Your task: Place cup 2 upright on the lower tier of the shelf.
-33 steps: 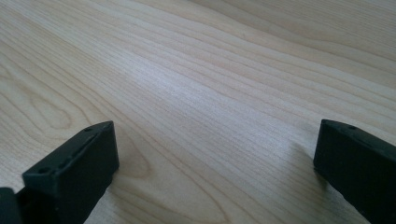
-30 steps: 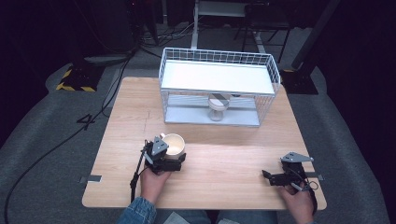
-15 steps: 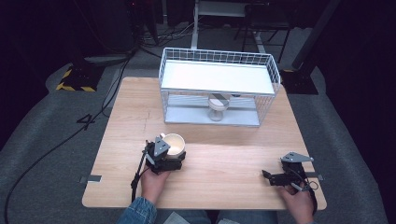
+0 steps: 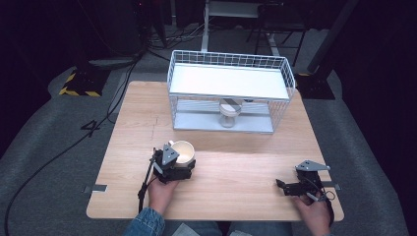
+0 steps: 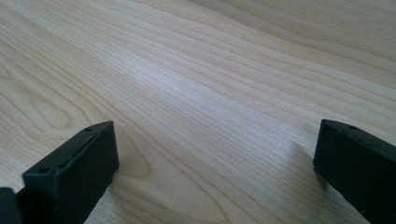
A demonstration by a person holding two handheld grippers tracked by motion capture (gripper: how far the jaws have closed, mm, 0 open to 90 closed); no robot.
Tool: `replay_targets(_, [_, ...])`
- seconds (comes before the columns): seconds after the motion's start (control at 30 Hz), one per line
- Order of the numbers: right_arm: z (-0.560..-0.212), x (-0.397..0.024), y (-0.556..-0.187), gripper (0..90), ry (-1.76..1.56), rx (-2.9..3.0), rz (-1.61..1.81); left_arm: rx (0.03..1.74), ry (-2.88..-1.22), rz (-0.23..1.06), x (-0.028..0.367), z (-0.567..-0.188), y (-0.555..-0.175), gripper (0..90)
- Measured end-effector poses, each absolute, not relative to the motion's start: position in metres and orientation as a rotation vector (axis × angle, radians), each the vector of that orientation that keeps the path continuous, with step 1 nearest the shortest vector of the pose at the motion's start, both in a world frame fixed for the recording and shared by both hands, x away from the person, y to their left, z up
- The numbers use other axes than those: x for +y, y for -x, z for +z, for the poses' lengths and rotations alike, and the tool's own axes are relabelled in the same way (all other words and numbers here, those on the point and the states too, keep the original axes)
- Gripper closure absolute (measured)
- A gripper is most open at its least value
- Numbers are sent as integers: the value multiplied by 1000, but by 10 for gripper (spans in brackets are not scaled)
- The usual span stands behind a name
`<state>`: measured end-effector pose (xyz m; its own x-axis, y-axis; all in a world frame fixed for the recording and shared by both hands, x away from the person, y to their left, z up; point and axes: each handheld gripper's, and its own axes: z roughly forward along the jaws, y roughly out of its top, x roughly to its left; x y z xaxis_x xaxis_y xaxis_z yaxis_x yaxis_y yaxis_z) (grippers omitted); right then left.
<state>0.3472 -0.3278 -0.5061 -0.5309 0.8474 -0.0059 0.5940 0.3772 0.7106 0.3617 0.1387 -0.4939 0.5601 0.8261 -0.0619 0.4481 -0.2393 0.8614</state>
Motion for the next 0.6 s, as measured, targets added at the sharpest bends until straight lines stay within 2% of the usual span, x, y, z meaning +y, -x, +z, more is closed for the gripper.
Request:
replay_targets(0.3, [-506,-328,-347,0,-1255,2272,943,987,-1904,557,133,-476,-354,86])
replay_targets(0.6, [-506,-328,-347,0,-1254,2273,943,937,-1893,535,130,-451,-350,86])
